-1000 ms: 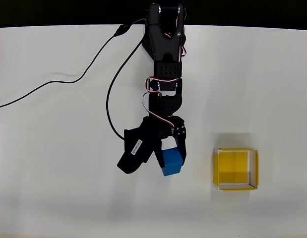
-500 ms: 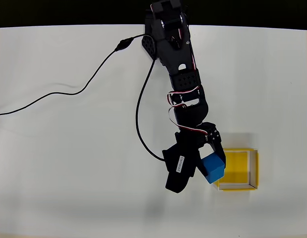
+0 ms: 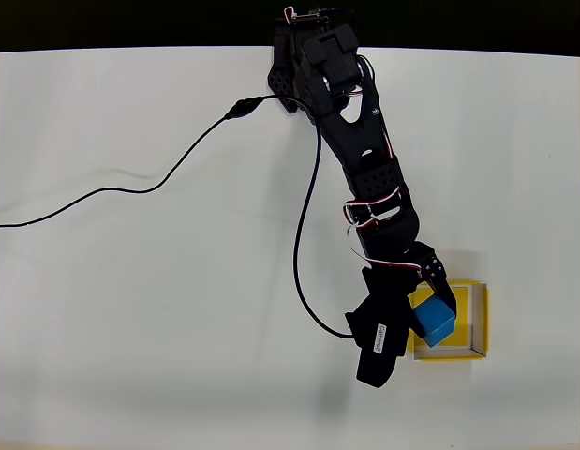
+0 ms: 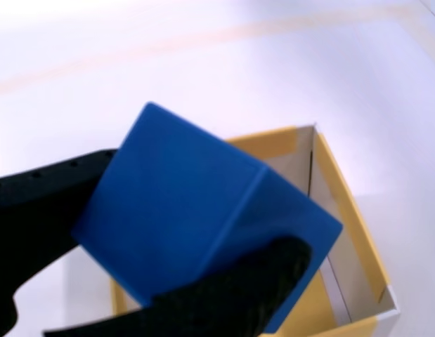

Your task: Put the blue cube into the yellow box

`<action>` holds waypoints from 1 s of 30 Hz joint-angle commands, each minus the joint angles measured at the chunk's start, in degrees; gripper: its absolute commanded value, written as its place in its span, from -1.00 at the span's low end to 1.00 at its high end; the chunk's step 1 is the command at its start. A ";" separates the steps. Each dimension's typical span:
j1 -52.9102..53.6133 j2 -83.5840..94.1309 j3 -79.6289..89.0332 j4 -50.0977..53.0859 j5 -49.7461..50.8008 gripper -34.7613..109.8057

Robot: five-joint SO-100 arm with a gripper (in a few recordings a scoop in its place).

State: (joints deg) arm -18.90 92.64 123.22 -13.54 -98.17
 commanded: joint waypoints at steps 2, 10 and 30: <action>-0.97 -0.35 -8.61 -3.78 0.44 -0.30; -2.20 -6.50 -10.99 -4.04 3.60 -0.30; -3.69 -10.02 -13.27 -5.36 7.56 -0.01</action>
State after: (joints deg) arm -21.62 78.40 115.66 -15.73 -90.18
